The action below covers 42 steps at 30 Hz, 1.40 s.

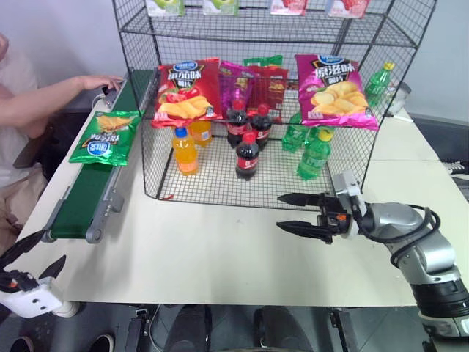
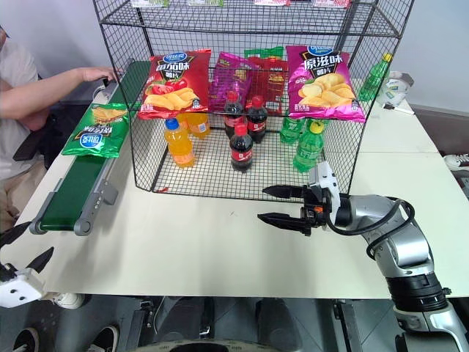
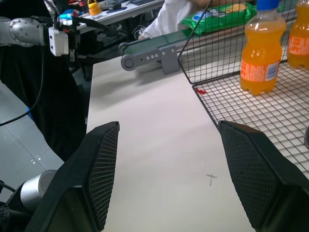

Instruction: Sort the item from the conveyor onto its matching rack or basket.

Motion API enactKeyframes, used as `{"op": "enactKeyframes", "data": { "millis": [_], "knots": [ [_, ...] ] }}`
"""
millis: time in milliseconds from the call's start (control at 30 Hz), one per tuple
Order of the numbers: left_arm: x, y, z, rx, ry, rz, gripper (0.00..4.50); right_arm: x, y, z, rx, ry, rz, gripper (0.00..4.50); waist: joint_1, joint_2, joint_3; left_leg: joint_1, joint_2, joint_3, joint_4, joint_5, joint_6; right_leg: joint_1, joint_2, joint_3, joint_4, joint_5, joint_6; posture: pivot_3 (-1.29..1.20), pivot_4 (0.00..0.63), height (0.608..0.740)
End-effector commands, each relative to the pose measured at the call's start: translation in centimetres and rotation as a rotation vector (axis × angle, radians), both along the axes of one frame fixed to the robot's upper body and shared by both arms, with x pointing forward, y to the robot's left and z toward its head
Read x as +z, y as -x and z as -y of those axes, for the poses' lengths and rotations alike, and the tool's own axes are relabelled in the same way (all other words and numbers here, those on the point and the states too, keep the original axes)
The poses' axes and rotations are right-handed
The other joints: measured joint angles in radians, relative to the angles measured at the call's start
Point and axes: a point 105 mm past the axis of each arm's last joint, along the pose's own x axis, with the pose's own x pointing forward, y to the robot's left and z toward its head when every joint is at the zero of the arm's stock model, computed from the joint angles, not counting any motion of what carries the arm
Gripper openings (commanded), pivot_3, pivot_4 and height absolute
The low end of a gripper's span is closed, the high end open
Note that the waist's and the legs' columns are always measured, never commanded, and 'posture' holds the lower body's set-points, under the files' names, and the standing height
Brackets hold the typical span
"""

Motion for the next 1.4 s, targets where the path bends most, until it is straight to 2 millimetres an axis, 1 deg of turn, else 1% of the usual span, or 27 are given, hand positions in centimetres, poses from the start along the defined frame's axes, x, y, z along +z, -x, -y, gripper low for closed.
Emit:
{"op": "enactKeyframes", "data": {
  "millis": [33, 133, 200, 233, 333, 400, 633, 833, 1000, 1233, 1400],
  "knots": [
    [0.7, -0.2, -0.9, 0.028, -0.039, 0.046, 4.22, 0.6, 0.0, 0.1, 0.006, -0.008, 0.047, 3.39, 0.0, 0.0, 0.0, 0.0, 0.0, 0.0, 0.0, 0.0, 0.0, 0.0, 0.0, 0.0, 0.0, 0.0, 0.0, 0.0, 0.15, 0.739],
    [0.6, -0.5, -1.2, 0.039, -0.05, 0.061, 4.22, 0.5, 0.1, 0.1, 0.007, -0.009, 0.048, 3.39, 0.001, 0.0, 0.0, 0.0, 0.0, 0.0, 0.0, 0.0, 0.0, 0.0, 0.0, 0.0, 0.0, 0.0, 0.0, 0.0, 0.15, 0.739],
    [0.4, -0.9, -1.3, 0.037, -0.056, 0.066, 4.22, 0.4, 0.5, -0.2, 0.024, -0.015, 0.038, 3.39, 0.0, 0.0, 0.0, 0.0, 0.0, 0.0, 0.0, 0.0, 0.0, 0.0, -0.001, 0.0, 0.0, 0.0, 0.0, 0.0, 0.15, 0.739],
    [0.4, -1.1, -1.3, 0.038, -0.061, 0.074, 4.22, 0.3, 1.0, -0.4, 0.047, -0.014, 0.033, 3.39, 0.001, 0.0, 0.0, 0.0, 0.0, 0.0, 0.0, 0.0, 0.0, 0.0, -0.001, 0.0, 0.0, 0.0, 0.0, 0.0, 0.15, 0.739],
    [0.6, -1.8, -1.1, 0.026, -0.077, 0.1, 4.22, 0.3, 3.3, -1.7, 0.156, -0.031, -0.017, 3.39, 0.001, 0.0, 0.0, 0.0, 0.0, 0.0, 0.0, 0.0, 0.0, 0.0, -0.001, 0.0, 0.0, 0.0, 0.0, 0.0, 0.15, 0.739],
    [0.5, -2.0, -0.8, 0.012, -0.093, 0.099, 4.22, 0.3, 3.7, -2.1, 0.168, -0.033, -0.018, 3.39, -0.003, 0.0, 0.0, 0.0, 0.0, 0.0, -0.001, 0.0, 0.0, -0.001, -0.001, 0.0, 0.0, 0.0, 0.0, 0.0, 0.15, 0.739],
    [0.4, -2.3, -0.5, 0.008, -0.079, 0.114, 4.22, 0.4, 3.1, -2.3, 0.13, -0.043, -0.012, 3.39, -0.02, -0.001, -0.001, 0.0, 0.0, 0.0, -0.001, 0.0, 0.0, 0.0, -0.001, 0.0, 0.0, 0.0, -0.001, 0.0, 0.15, 0.739],
    [0.3, -2.6, -0.4, 0.006, -0.073, 0.116, 4.22, 0.2, 2.9, -1.7, 0.11, -0.037, -0.001, 3.39, -0.023, -0.001, -0.001, 0.0, 0.0, 0.0, -0.001, 0.0, 0.0, -0.001, -0.001, 0.0, 0.0, 0.0, -0.001, 0.0, 0.15, 0.739],
    [0.1, -2.7, -0.2, 0.006, -0.067, 0.118, 4.22, 0.3, 2.7, -1.9, 0.102, -0.039, 0.01, 3.39, -0.023, -0.001, -0.001, 0.0, 0.0, 0.0, -0.001, 0.0, 0.0, 0.0, -0.001, 0.0, 0.0, 0.0, -0.001, 0.0, 0.15, 0.739],
    [0.1, -2.5, -0.3, 0.014, -0.064, 0.122, 4.22, 0.3, 2.2, -2.0, 0.086, -0.031, 0.02, 3.39, -0.022, -0.002, -0.001, 0.0, 0.0, 0.0, 0.0, 0.0, 0.0, 0.0, -0.001, 0.0, 0.0, 0.0, -0.001, 0.0, 0.15, 0.739],
    [0.3, -2.1, -0.6, 0.026, -0.065, 0.132, 4.22, 0.2, 1.9, -1.3, 0.071, -0.028, 0.026, 3.39, -0.022, -0.002, -0.001, 0.0, 0.0, 0.001, 0.0, 0.0, 0.0, -0.001, -0.001, 0.0, 0.0, 0.0, -0.001, 0.0, 0.15, 0.739]
  ]
}}
